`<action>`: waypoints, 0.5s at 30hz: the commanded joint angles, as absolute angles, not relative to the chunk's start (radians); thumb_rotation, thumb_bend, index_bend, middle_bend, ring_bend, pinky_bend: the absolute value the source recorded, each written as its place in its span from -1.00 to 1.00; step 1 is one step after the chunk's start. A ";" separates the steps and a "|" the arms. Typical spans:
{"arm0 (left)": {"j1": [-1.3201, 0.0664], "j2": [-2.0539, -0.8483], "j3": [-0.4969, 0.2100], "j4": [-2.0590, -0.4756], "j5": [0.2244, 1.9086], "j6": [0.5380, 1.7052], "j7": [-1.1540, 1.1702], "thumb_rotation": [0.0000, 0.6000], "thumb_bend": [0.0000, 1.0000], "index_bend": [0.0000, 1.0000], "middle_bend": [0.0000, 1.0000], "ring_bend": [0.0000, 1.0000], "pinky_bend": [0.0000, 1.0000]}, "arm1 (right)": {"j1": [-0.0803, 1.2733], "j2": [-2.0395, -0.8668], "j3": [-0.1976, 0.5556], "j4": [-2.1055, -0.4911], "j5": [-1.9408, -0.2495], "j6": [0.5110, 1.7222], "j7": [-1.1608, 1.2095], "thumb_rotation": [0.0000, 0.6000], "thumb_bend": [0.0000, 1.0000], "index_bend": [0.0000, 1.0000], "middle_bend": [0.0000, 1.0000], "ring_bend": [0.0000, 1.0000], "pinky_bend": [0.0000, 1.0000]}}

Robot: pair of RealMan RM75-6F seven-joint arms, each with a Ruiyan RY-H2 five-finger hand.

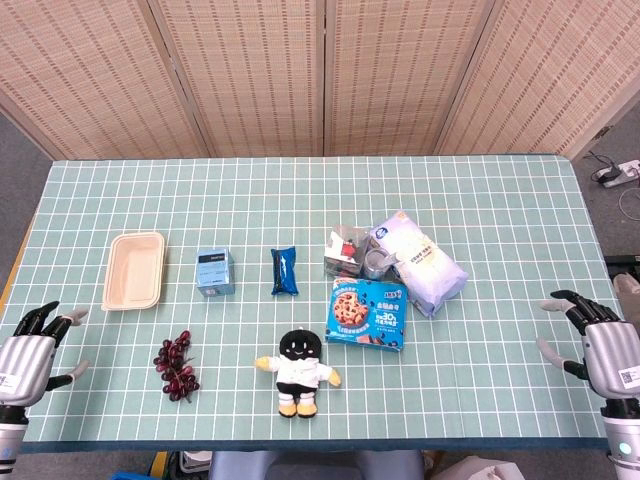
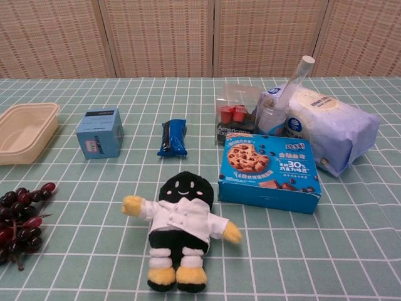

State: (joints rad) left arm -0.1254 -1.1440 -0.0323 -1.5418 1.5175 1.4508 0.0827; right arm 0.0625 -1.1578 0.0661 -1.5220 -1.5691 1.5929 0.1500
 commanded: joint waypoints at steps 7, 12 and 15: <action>-0.118 -1.146 -0.037 -1.554 1.521 1.476 0.073 1.00 -0.62 -0.12 -0.21 -0.44 -0.16 | 0.077 -1.210 0.072 -1.453 -1.604 1.600 0.052 1.00 -0.12 -0.11 -0.02 -0.10 0.47; -0.105 -1.114 -0.032 -1.594 1.524 1.491 0.060 1.00 -0.62 -0.07 -0.15 -0.37 -0.13 | 0.094 -1.247 0.068 -1.446 -1.618 1.585 0.015 1.00 0.07 -0.10 0.29 0.33 0.74; -0.097 -1.094 -0.030 -1.617 1.532 1.507 0.050 1.00 -0.62 -0.06 -0.12 -0.35 -0.13 | 0.106 -1.275 0.072 -1.455 -1.605 1.559 -0.039 1.00 0.32 -0.10 0.69 0.74 0.94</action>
